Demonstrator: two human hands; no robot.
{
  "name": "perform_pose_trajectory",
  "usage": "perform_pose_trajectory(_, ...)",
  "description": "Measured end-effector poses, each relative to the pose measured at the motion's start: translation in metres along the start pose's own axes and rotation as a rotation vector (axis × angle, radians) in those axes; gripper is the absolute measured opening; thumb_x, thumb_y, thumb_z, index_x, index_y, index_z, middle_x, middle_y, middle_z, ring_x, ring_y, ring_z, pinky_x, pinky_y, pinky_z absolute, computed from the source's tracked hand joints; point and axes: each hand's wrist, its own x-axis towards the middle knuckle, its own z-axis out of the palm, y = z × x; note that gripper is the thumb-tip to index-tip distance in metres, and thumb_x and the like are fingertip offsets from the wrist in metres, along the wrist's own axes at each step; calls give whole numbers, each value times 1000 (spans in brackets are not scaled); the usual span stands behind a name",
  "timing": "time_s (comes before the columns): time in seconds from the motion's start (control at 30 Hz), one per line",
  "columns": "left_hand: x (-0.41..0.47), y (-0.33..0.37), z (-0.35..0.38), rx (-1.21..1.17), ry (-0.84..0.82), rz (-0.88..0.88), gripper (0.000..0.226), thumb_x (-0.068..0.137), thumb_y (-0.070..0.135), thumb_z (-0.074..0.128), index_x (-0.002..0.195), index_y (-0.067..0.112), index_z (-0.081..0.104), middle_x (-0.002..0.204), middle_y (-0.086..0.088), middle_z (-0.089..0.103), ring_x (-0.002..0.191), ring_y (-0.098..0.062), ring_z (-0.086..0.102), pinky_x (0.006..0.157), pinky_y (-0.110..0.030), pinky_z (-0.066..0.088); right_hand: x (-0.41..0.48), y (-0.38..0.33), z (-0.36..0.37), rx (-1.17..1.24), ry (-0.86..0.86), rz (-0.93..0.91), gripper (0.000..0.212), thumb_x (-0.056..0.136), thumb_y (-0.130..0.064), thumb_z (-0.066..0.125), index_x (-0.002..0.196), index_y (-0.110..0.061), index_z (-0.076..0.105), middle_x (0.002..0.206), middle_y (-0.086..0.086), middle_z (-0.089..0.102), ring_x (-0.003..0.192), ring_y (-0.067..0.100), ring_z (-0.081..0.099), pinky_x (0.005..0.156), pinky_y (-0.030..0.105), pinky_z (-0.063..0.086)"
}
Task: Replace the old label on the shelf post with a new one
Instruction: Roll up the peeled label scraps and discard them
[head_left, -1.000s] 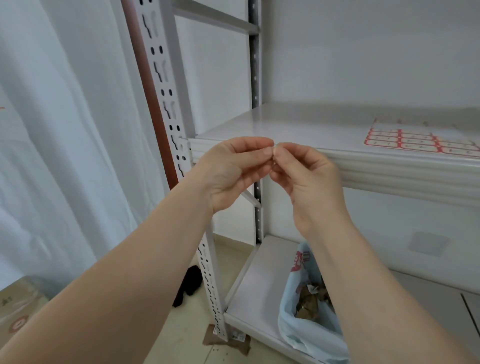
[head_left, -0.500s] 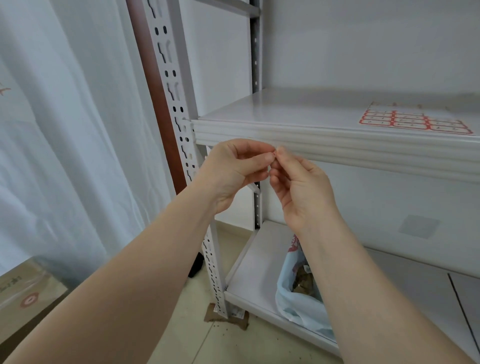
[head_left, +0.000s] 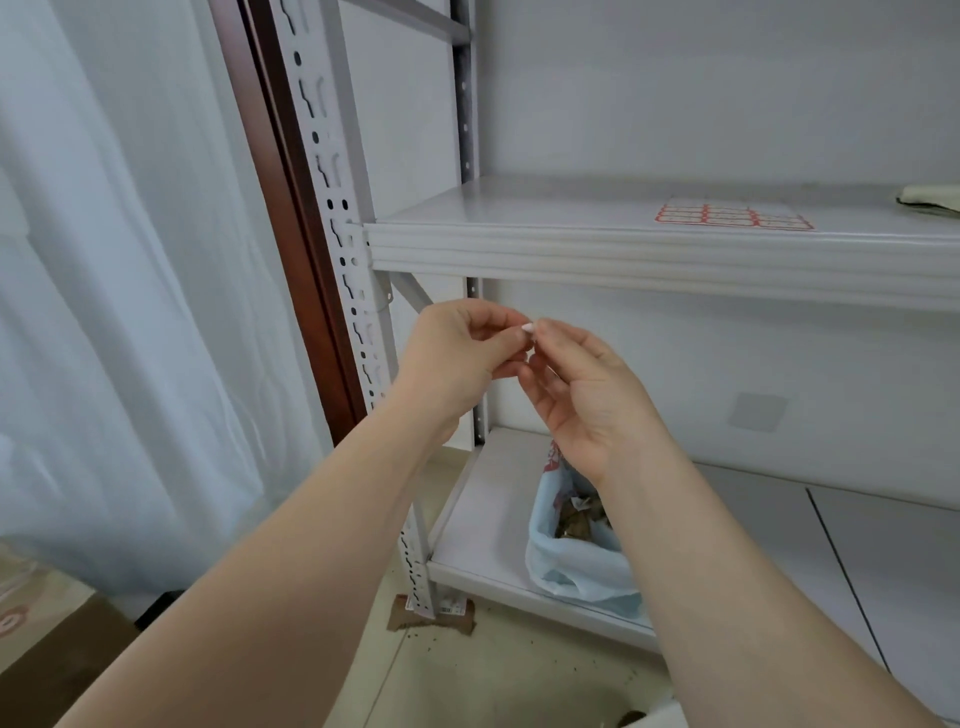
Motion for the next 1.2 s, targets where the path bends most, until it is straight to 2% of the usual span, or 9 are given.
perform_pose_trajectory(0.17,-17,-3,-7,-182,-145,-64,10,85,-3,62,93,-3,69,83,-14,71,77,-19,70,79,-29,59,-14,6,0,-6,46,-52,11,89,-7,66,80,-15,64,63,-3,68,54,3,62,54,12,54)
perform_pose_trajectory(0.4,-26,-17,-3,-393,-226,-183,9,86,1,62,90,-2,70,75,-12,71,67,-15,69,70,-21,59,-20,18,-12,-97,110,-98,11,90,-10,66,79,-12,65,57,-4,65,50,3,58,46,12,49)
perform_pose_trajectory(0.63,-30,-49,19,-489,-228,-397,5,85,2,63,83,0,67,65,-6,69,57,-10,67,59,-18,56,-18,39,-49,-406,221,-214,17,91,-20,67,74,-19,64,65,-4,65,57,7,58,54,18,51)
perform_pose_trajectory(0.73,-30,-63,32,-508,-204,-485,6,85,0,63,80,0,66,62,-6,68,54,-11,67,56,-18,56,-16,49,-67,-552,265,-259,19,93,-25,64,75,-17,67,69,-2,68,63,9,64,62,26,58)
perform_pose_trajectory(0.8,-29,-72,39,-534,-182,-541,7,84,-1,64,78,-1,65,62,-8,68,54,-12,67,54,-18,55,-14,56,-80,-592,273,-253,25,95,-27,61,75,-14,68,68,-1,69,65,11,65,68,32,59)
perform_pose_trajectory(0.9,-26,-84,49,-542,-162,-603,11,85,-5,61,76,-1,64,65,-11,67,60,-16,66,55,-20,57,-11,62,-96,-581,260,-220,23,94,-25,62,77,-12,70,75,5,70,71,16,66,71,33,59)
perform_pose_trajectory(1.03,-20,-99,61,-521,-173,-641,13,86,-10,56,84,2,60,77,-14,64,67,-20,64,59,-21,59,-6,68,-118,-512,245,-121,11,91,-18,66,81,-19,71,77,-1,72,71,11,68,62,19,55)
perform_pose_trajectory(1.13,-17,-112,73,-492,-213,-639,16,86,-8,58,101,-7,63,82,-16,68,67,-18,68,61,-21,59,1,71,-133,-494,311,-115,19,91,-19,67,72,-17,67,64,-3,68,58,8,63,55,18,52)
perform_pose_trajectory(1.2,-15,-120,81,-461,-247,-631,18,87,-7,58,104,-9,63,78,-13,70,63,-14,70,62,-20,59,7,72,-140,-514,373,-118,28,92,-21,65,65,-15,60,59,0,60,51,8,56,52,19,49)
